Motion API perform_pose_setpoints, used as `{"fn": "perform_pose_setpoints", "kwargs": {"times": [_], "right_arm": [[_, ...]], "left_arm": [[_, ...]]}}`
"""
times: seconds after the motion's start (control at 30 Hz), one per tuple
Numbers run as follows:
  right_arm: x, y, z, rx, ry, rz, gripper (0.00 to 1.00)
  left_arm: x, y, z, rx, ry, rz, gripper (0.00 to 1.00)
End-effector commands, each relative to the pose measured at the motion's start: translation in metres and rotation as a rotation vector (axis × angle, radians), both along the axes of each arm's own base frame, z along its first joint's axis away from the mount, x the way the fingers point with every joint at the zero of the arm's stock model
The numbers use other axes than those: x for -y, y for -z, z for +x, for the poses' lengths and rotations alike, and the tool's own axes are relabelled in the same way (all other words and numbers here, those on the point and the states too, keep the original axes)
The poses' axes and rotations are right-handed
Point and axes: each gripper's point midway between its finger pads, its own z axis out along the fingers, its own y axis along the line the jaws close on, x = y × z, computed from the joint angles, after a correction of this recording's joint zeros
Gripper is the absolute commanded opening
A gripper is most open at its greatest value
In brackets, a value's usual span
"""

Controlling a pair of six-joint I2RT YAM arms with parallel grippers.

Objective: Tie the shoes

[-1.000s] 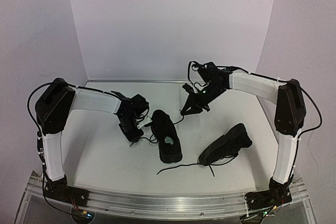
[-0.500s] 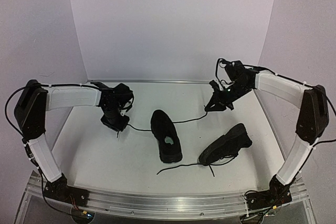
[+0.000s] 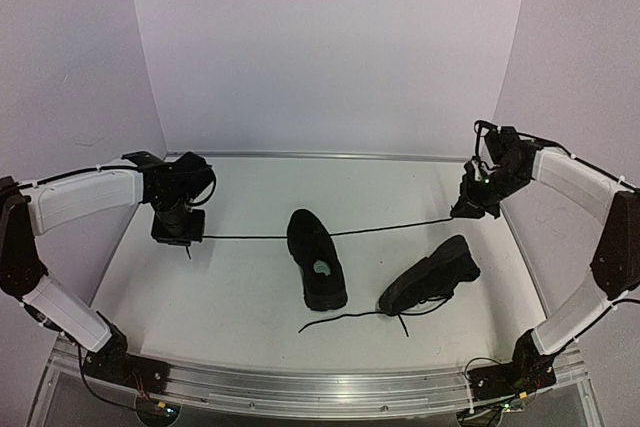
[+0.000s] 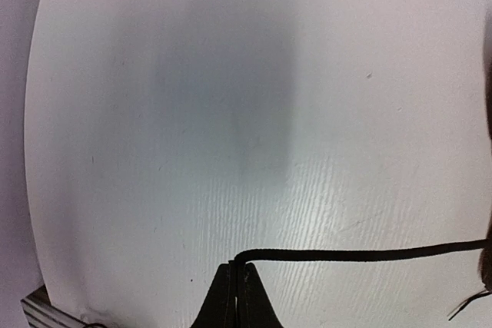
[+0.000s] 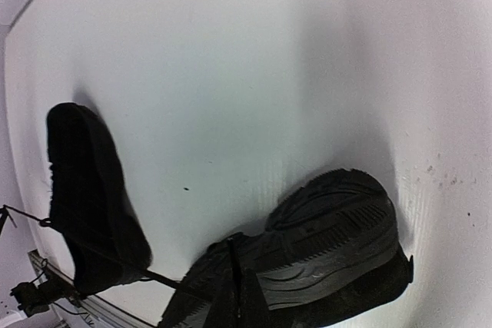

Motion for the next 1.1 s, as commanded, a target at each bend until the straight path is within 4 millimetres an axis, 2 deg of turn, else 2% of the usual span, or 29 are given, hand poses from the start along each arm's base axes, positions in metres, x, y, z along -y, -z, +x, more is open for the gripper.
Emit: {"fn": "perform_pose_setpoints", "kwargs": {"times": [0.0,0.1,0.2,0.4,0.47,0.67,0.87,0.93,0.97,1.0,1.07], "right_arm": [[0.027,0.034,-0.019,-0.082,0.016,-0.157,0.00],[0.040,0.050,-0.023,-0.119,0.031,-0.216,0.00],[0.050,0.057,-0.022,-0.132,0.047,-0.261,0.00],[0.077,0.066,-0.013,-0.156,0.097,-0.289,0.00],[0.080,0.067,-0.008,-0.157,0.098,-0.279,0.00],[0.059,0.073,-0.001,-0.166,0.033,-0.173,0.00],[0.032,0.060,0.010,-0.128,-0.034,-0.033,0.00],[0.023,0.055,0.014,-0.117,-0.055,0.002,0.10],[0.017,0.052,0.015,-0.111,-0.070,0.018,0.20],[0.014,0.048,0.017,-0.104,-0.078,0.030,0.33],[0.006,0.038,0.020,-0.080,-0.093,0.059,0.53]], "left_arm": [[-0.029,0.016,-0.028,-0.072,-0.101,0.068,0.00],[-0.040,0.033,-0.042,-0.125,-0.129,0.099,0.00],[-0.048,0.044,-0.047,-0.148,-0.158,0.116,0.00],[-0.049,0.054,-0.034,-0.165,-0.175,0.096,0.00],[-0.045,0.056,-0.026,-0.165,-0.157,0.092,0.00],[-0.029,0.059,-0.003,-0.156,-0.087,0.064,0.00],[0.021,0.061,0.019,-0.161,0.087,-0.114,0.00],[0.034,0.059,0.023,-0.158,0.137,-0.154,0.00],[0.039,0.057,0.026,-0.155,0.154,-0.167,0.01],[0.043,0.055,0.027,-0.157,0.168,-0.183,0.06],[0.052,0.050,0.030,-0.155,0.192,-0.222,0.24]]}}
